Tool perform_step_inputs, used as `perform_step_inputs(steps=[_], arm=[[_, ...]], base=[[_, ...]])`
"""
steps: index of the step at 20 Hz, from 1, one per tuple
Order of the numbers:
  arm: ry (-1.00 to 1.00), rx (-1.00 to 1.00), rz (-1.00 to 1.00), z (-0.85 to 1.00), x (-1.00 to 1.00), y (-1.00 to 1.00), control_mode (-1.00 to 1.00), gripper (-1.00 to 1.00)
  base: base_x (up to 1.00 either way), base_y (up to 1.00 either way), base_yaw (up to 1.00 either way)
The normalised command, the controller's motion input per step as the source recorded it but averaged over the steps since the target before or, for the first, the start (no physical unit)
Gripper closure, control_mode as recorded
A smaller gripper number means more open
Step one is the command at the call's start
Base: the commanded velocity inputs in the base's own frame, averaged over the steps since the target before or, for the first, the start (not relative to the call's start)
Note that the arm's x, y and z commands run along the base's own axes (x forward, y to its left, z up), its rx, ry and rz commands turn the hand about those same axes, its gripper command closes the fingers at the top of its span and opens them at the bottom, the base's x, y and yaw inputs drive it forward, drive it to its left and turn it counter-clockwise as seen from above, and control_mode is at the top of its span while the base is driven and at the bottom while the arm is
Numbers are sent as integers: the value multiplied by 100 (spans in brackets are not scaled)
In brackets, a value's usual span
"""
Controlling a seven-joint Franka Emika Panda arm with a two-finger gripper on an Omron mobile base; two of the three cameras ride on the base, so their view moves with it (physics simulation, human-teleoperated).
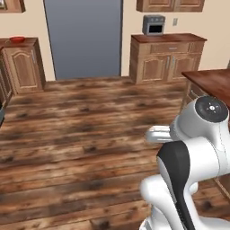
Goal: Pick the egg and butter from the fridge and place them by the bowl for mixing.
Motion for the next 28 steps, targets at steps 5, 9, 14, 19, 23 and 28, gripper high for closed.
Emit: perform_step_inputs(steps=[5,9,14,19,23,28], arm=[[0,0,0,0,0,0,100,100],[0,0,0,0,0,0,100,100],[0,0,0,0,0,0,100,100],[0,0,0,0,0,0,100,100],[0,0,0,0,0,0,100,100],[0,0,0,0,0,0,100,100]], base=[[100,28,2],[100,43,0],[100,62,0],[100,75,4],[100,86,5],[100,52,7]])
